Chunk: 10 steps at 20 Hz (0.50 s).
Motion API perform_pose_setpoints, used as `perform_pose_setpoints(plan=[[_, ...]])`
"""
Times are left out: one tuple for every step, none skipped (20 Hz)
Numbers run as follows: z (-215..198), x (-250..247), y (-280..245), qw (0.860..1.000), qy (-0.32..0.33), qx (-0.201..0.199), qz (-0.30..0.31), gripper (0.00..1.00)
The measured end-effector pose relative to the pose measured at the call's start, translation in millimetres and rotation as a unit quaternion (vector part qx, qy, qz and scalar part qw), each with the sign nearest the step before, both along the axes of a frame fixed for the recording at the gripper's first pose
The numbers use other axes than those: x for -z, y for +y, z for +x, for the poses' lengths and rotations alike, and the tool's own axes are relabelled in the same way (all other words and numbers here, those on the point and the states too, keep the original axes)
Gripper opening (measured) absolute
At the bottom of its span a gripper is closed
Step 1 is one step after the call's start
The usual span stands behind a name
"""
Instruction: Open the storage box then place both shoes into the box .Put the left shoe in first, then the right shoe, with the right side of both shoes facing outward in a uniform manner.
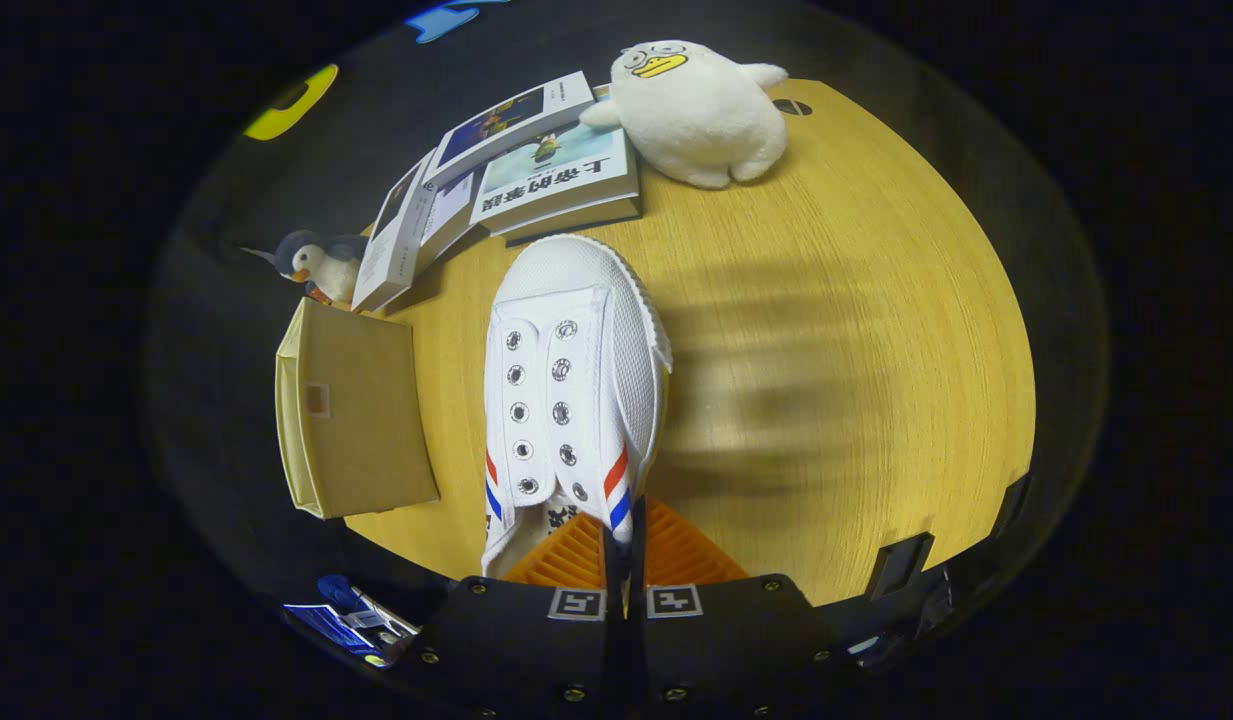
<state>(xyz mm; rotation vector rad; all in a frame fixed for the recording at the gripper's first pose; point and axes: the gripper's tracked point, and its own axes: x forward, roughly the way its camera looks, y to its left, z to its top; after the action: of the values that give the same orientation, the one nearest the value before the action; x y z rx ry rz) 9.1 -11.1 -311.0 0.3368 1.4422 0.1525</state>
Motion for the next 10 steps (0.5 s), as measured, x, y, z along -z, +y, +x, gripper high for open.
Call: perform_pose_setpoints(plan=[[2, -7, 7, 1.0, -0.003, -0.006, 0.003, 0.01], [3, -13, 14, 1.0, -0.006, -0.012, 0.004, 0.0], [4, -20, 21, 1.0, -0.008, -0.018, 0.006, 0.0], [6, -26, 28, 1.0, -0.011, -0.024, 0.008, 0.01], [9, -34, 36, 0.999, -0.015, -0.032, 0.01, 0.01], [11, -40, 43, 0.999, -0.02, -0.039, 0.011, 0.01], [14, -47, 51, 0.999, -0.024, -0.047, 0.011, 0.01], [17, -53, 58, 0.998, -0.03, -0.056, 0.012, 0.01], [21, -60, 66, 0.997, -0.036, -0.065, 0.012, 0.01], [23, -69, 74, 0.997, -0.04, -0.07, 0.014, 0.01]])
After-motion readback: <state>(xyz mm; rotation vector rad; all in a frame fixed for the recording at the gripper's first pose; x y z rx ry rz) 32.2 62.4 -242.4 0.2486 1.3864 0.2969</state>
